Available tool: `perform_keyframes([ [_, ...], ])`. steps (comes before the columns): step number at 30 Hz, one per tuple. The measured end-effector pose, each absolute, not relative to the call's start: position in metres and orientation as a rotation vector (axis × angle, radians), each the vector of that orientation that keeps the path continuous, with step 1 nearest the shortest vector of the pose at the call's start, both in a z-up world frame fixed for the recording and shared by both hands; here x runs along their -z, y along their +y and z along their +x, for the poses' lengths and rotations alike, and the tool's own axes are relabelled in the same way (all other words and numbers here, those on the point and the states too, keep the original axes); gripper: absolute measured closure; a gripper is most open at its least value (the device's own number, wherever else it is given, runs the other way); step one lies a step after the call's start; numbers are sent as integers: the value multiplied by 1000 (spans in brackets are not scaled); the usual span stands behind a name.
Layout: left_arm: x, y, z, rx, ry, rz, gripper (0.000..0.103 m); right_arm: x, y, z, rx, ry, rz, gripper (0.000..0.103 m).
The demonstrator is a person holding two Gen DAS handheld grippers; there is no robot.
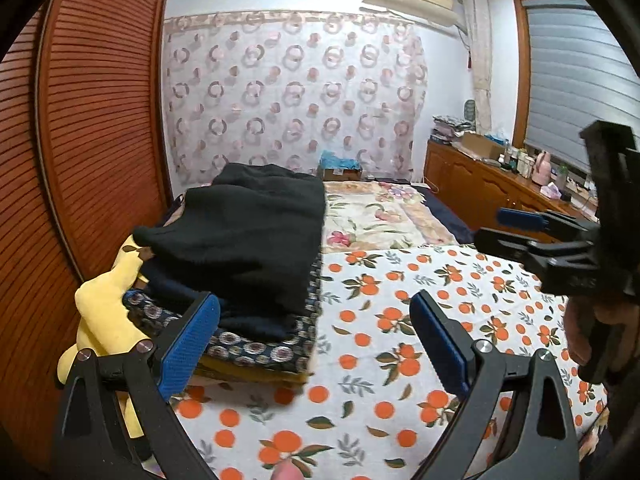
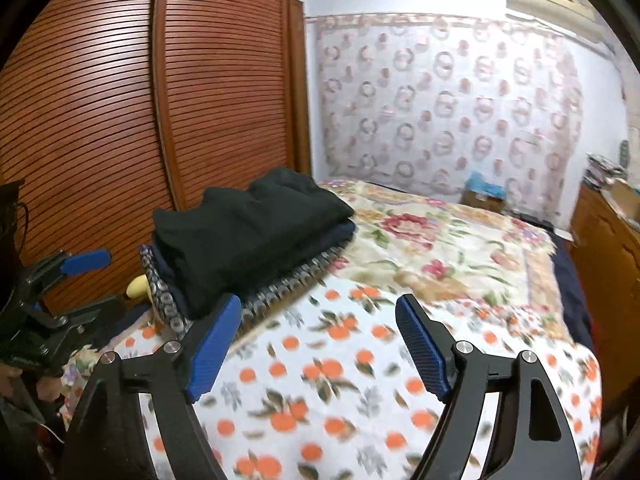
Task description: Fold small clothes
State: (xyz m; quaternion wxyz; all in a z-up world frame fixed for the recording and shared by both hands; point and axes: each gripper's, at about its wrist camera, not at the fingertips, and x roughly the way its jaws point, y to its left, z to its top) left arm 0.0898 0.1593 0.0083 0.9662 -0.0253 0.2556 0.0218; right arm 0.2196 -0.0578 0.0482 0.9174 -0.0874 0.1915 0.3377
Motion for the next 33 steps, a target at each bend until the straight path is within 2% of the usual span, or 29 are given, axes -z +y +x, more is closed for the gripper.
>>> perform_keyframes([
  [15,-5,101,74,13,549,-61,7,-44,-98,119,-484,368,-98,21],
  [33,-58,61,51,42,435,-13,7,-79,-127,29,-335,236,-15,21],
])
